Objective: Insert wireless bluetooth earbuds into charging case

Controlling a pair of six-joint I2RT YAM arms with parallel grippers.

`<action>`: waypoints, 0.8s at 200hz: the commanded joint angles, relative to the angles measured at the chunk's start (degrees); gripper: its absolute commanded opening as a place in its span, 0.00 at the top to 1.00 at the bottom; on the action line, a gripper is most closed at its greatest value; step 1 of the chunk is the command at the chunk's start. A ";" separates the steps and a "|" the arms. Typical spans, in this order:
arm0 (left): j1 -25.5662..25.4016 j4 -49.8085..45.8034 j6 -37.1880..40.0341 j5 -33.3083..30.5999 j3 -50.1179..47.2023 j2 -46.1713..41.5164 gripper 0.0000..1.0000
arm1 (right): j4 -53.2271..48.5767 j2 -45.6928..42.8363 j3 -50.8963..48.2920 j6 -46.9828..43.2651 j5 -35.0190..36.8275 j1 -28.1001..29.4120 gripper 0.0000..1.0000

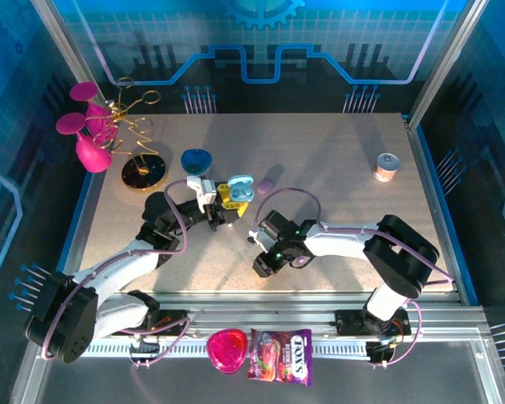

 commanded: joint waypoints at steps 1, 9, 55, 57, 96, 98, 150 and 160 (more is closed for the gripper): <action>0.50 1.37 0.68 -0.37 0.01 0.03 0.63 | -0.33 1.83 0.89 0.97 0.32 0.83 0.65; 0.47 1.51 0.61 -0.37 0.05 0.01 0.63 | -0.54 2.06 1.14 1.14 0.66 0.83 0.66; 0.46 1.84 0.48 -0.37 -0.09 0.17 0.63 | -0.77 2.07 1.77 1.81 1.71 0.87 0.70; 0.46 1.82 0.45 -0.37 -0.04 0.18 0.63 | -0.77 2.00 1.79 1.82 1.79 0.87 0.70; 0.50 2.45 0.08 -0.32 -0.25 0.60 0.63 | 0.15 2.57 2.79 2.03 1.96 0.87 0.68; 0.51 2.48 0.10 -0.29 -0.21 0.59 0.63 | 0.18 2.59 2.84 2.03 1.99 0.83 0.68; 0.52 2.54 0.04 -0.33 -0.42 0.28 0.63 | -0.07 3.32 3.08 1.87 1.94 0.87 0.76; 0.48 2.53 0.10 -0.34 -0.52 0.27 0.63 | -0.12 2.67 3.03 2.06 2.02 0.88 0.80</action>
